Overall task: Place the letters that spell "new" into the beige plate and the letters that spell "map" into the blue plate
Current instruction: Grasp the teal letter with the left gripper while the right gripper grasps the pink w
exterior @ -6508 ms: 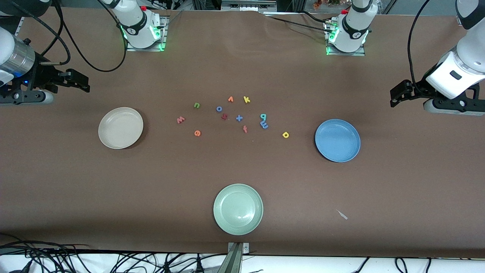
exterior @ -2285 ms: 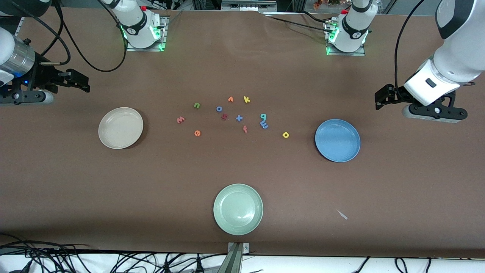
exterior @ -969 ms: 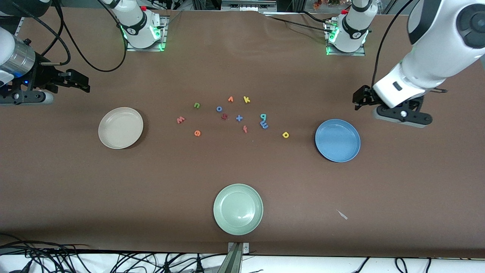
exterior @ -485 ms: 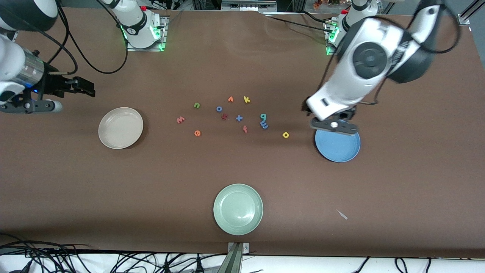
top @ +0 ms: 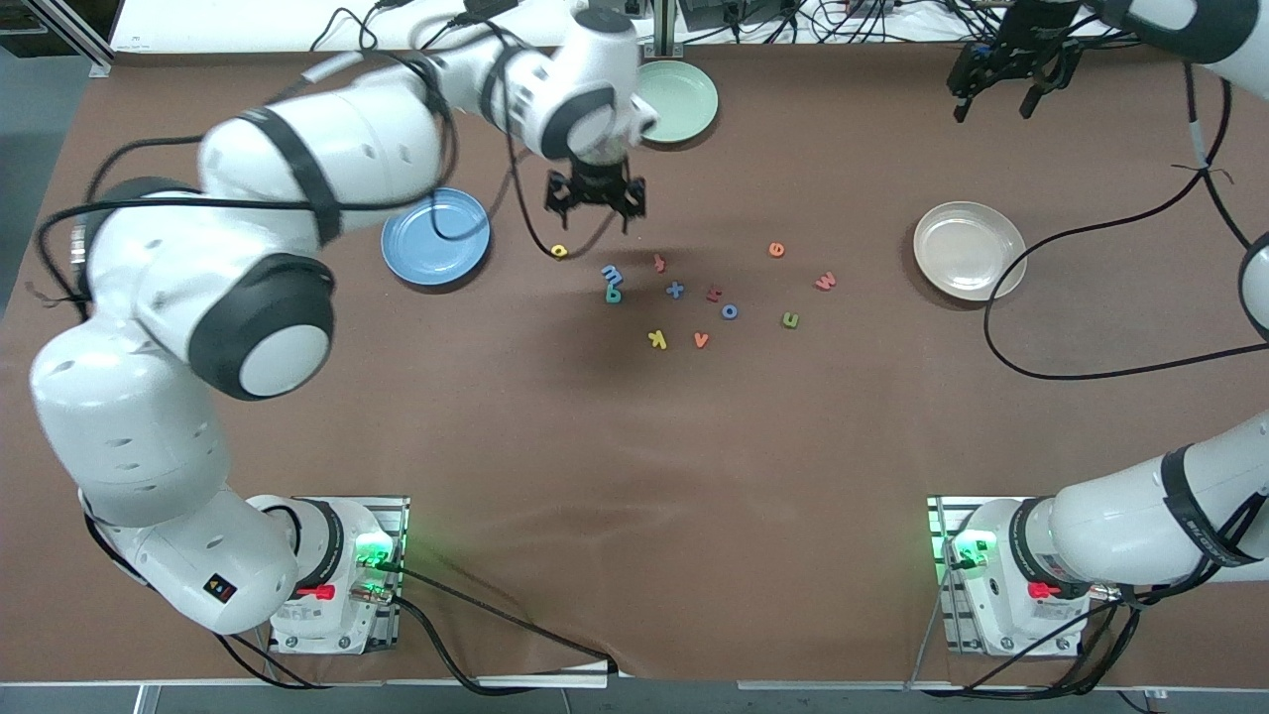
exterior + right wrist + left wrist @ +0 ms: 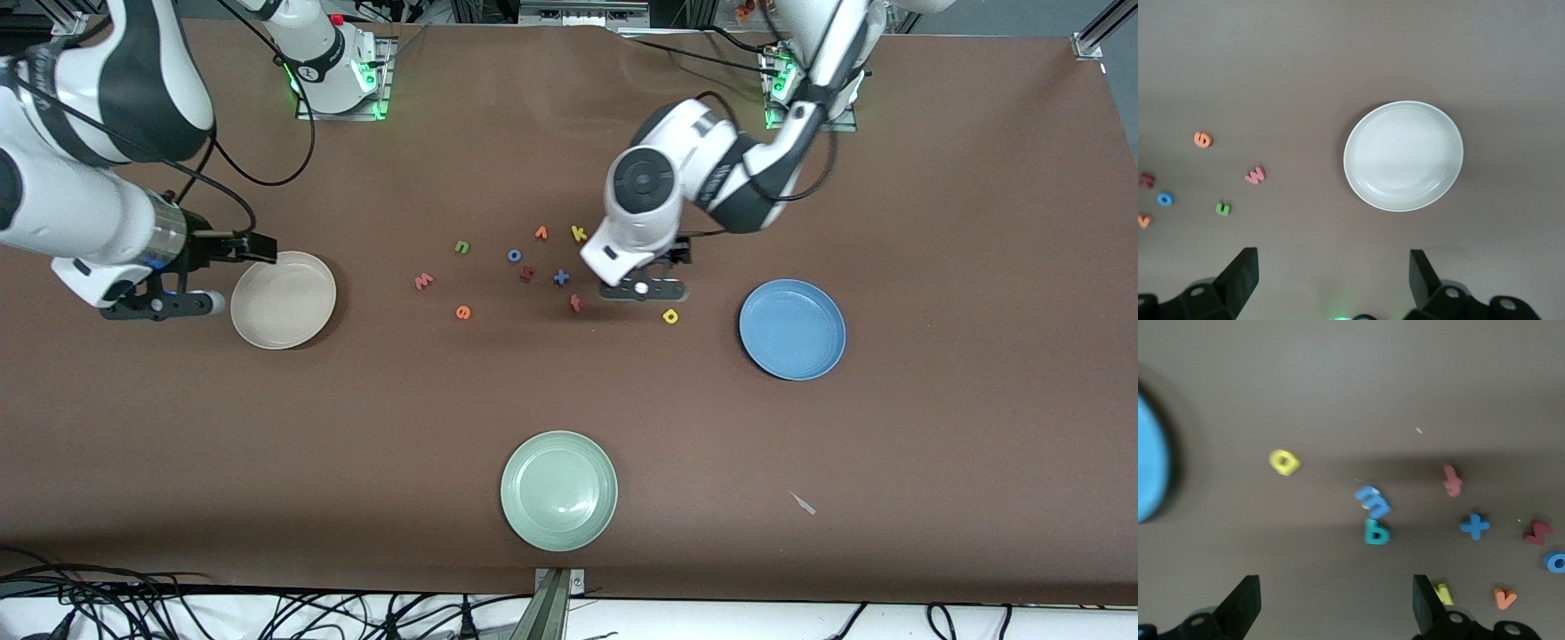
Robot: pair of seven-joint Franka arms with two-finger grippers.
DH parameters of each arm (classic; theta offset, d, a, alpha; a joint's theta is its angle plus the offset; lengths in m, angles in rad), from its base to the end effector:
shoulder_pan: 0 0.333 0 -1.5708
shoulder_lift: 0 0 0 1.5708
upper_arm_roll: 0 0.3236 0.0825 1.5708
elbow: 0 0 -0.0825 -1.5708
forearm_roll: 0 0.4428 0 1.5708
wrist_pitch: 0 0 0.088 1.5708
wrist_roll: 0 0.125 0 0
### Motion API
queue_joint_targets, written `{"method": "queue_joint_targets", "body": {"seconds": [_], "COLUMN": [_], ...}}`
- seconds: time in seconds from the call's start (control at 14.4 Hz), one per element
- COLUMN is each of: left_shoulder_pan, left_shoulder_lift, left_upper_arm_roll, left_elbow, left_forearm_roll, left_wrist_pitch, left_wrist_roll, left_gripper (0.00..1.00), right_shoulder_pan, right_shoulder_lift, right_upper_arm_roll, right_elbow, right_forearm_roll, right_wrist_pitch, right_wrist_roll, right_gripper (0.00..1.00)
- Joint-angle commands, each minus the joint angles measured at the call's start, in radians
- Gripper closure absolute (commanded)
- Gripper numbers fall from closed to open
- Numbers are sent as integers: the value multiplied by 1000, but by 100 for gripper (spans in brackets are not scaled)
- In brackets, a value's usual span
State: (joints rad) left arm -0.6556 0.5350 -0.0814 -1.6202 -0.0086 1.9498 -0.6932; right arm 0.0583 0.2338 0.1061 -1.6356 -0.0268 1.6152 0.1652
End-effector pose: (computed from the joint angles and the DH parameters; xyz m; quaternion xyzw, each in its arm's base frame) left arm 0.5297 -0.4752 0.2546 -0.9944 0.0163 0.0932 0.0478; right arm 0.6487 0.0999 0.4349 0.9920 0.0020 -0.1242 0.0215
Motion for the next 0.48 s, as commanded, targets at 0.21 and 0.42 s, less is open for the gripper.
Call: {"method": "queue_joint_targets", "body": {"seconds": [0.21, 0.42], "left_shoulder_pan": [-44, -45], "left_shoulder_lift": [26, 36], "left_upper_arm_roll": [9, 9], "left_elbow": [-170, -196], "left_forearm_roll": [-11, -10], "left_wrist_pitch": [263, 274], "left_wrist_roll": [32, 95], "left_gripper": [1, 9], "right_shoulder_pan": [80, 78], "right_shoulder_lift": [-2, -48], "right_upper_arm_roll": [29, 64], "right_elbow": [-174, -323], "right_forearm_roll": [-70, -65], "right_wrist_pitch": [171, 317], "right_wrist_roll": [422, 581], "right_gripper": [0, 0]}}
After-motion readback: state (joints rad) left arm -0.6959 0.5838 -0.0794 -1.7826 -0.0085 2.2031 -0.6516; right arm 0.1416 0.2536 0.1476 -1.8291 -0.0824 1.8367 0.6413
